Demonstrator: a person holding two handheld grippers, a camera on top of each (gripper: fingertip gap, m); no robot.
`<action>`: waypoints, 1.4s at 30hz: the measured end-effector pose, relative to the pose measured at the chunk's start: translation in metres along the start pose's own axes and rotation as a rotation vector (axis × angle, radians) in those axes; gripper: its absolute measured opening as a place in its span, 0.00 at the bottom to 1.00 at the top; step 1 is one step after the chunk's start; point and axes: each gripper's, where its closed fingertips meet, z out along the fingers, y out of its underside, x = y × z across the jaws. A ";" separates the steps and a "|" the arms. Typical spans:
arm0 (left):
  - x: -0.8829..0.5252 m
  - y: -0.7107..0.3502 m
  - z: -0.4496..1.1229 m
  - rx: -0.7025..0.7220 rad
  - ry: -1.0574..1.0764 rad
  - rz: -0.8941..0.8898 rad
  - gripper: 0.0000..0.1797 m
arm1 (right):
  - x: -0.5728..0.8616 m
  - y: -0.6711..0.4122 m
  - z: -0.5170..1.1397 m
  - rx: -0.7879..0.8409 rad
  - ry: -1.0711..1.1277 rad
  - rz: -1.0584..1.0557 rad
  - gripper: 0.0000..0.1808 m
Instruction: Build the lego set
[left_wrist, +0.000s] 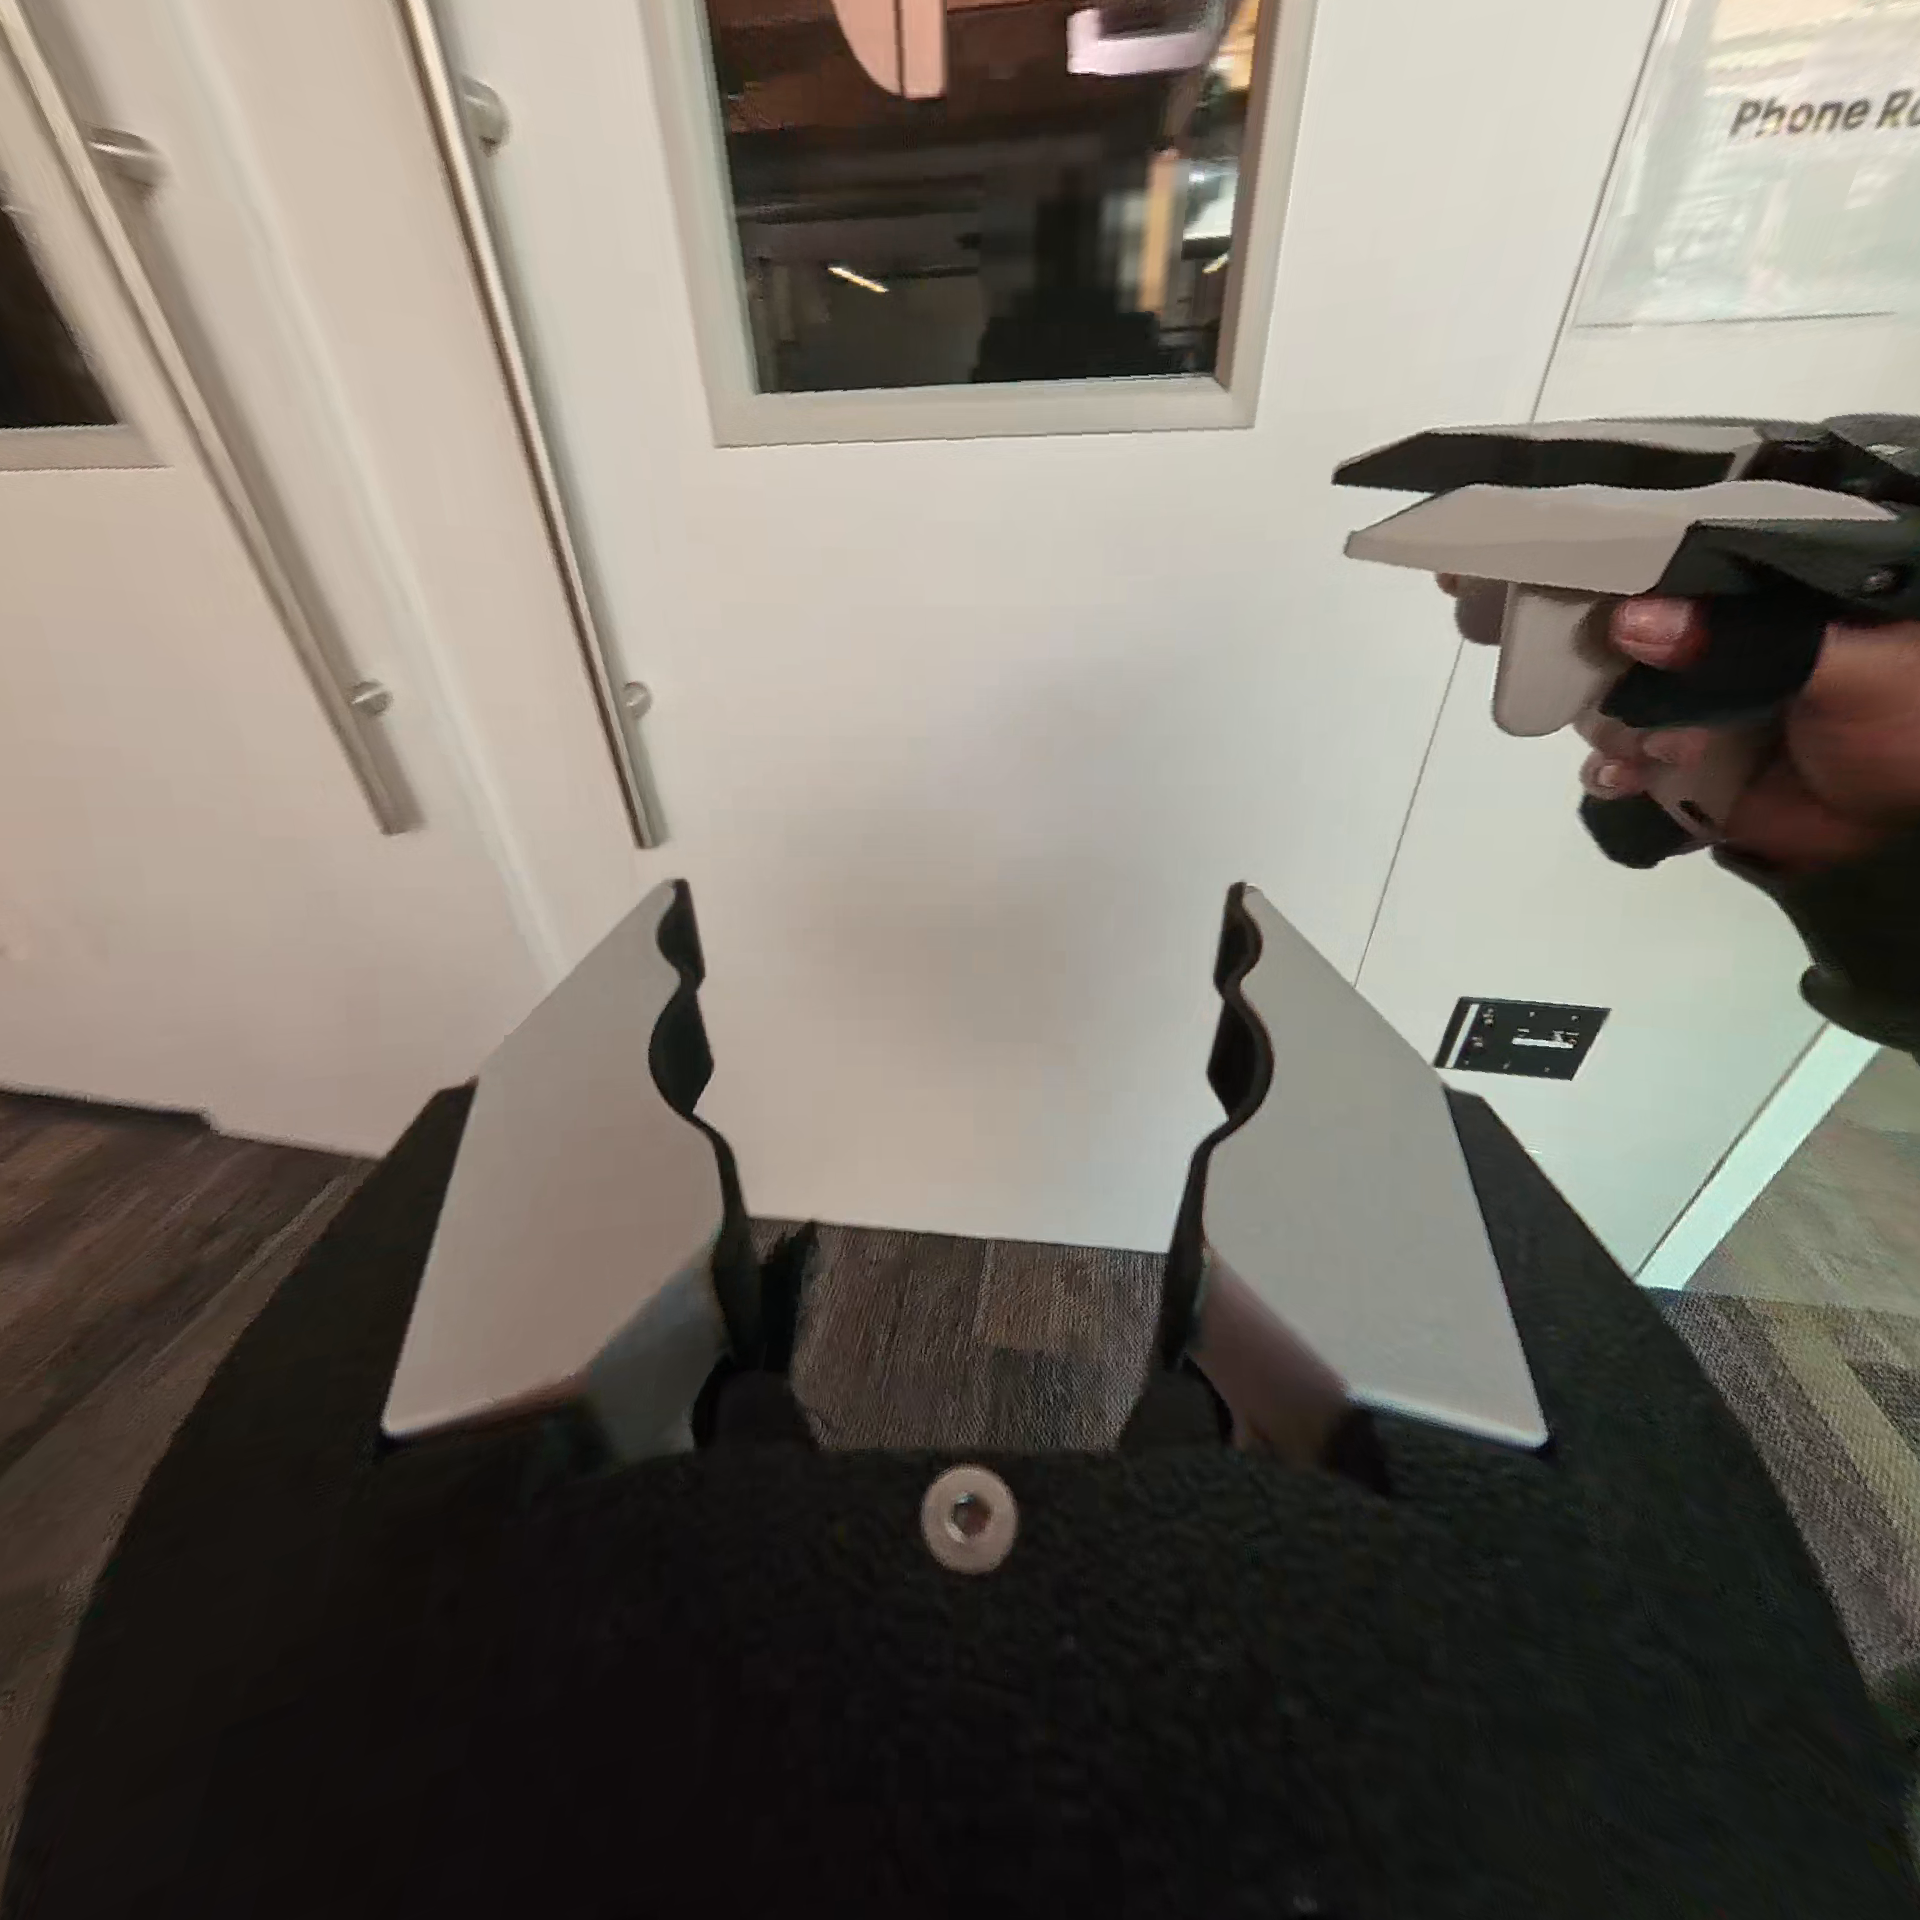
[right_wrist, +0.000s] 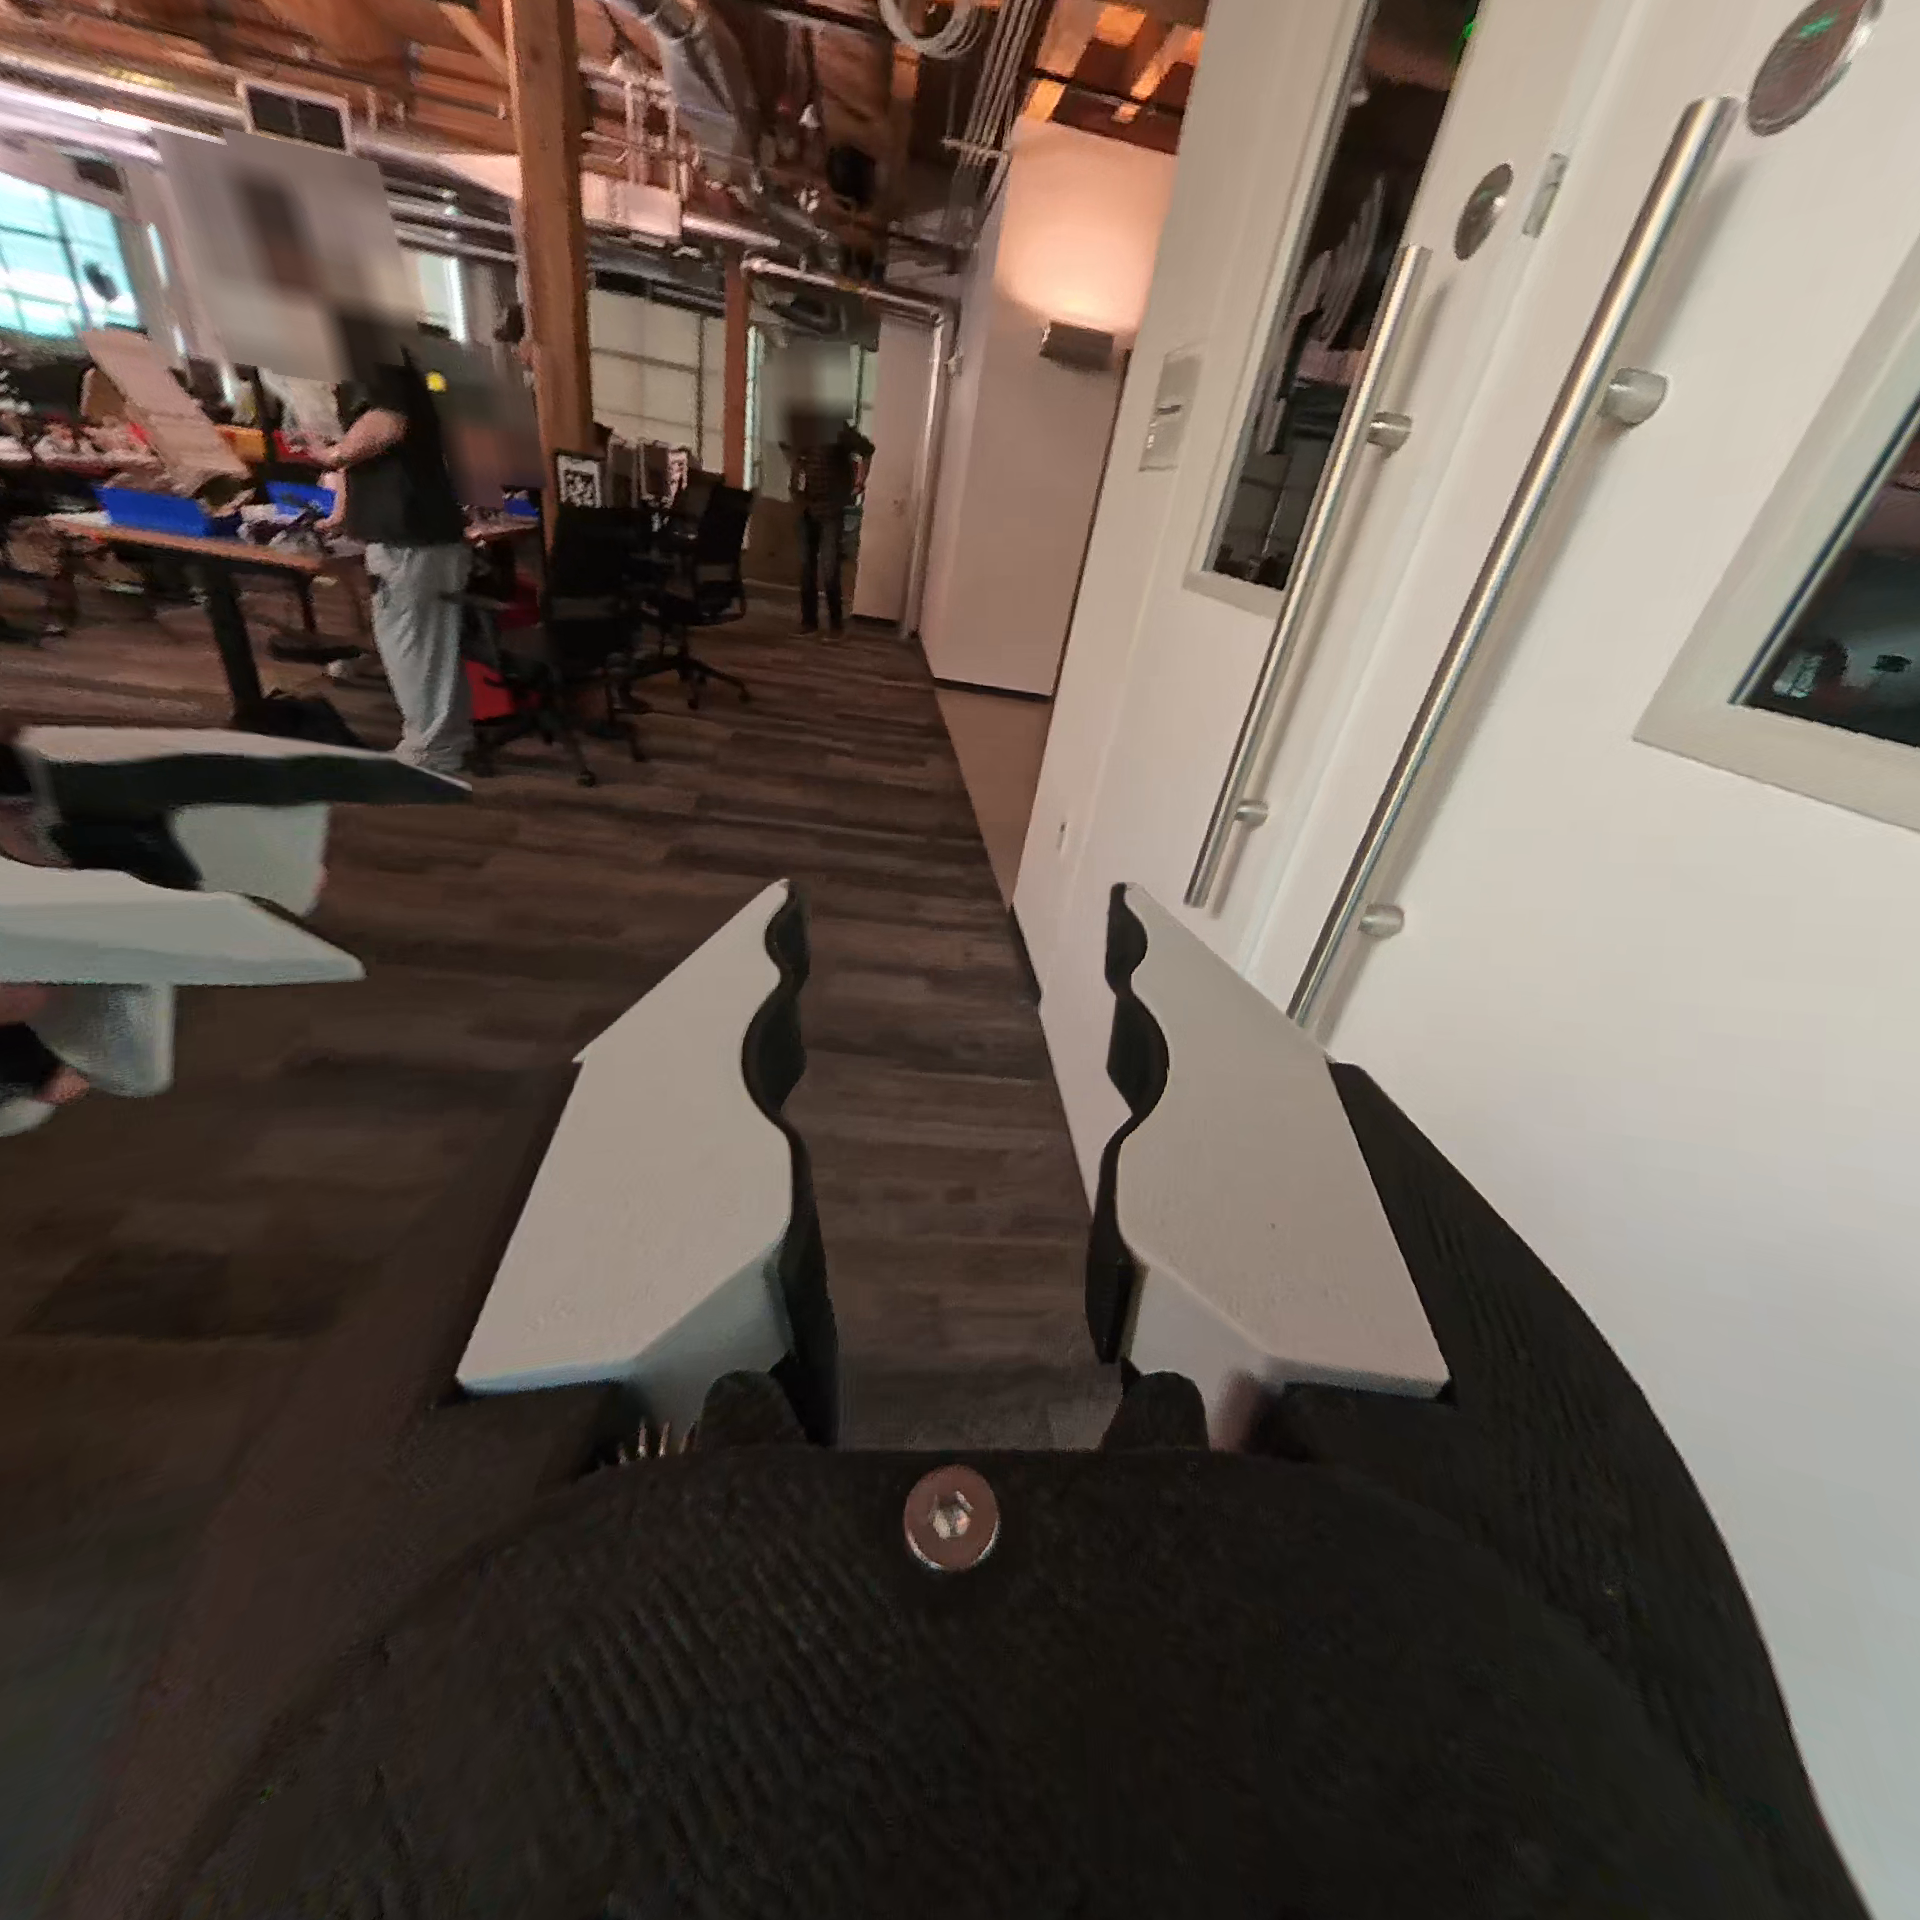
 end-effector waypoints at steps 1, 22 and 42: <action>-0.022 0.001 0.034 0.005 0.036 0.007 0.52 | 0.017 0.005 0.029 0.007 0.011 0.000 0.31; -0.386 0.003 0.611 -0.052 0.635 0.079 0.53 | 0.400 0.083 0.589 0.004 0.294 0.092 0.48; -0.330 -0.019 0.717 -0.033 1.621 -0.085 0.20 | 0.445 0.068 0.677 -0.098 -0.073 0.143 0.20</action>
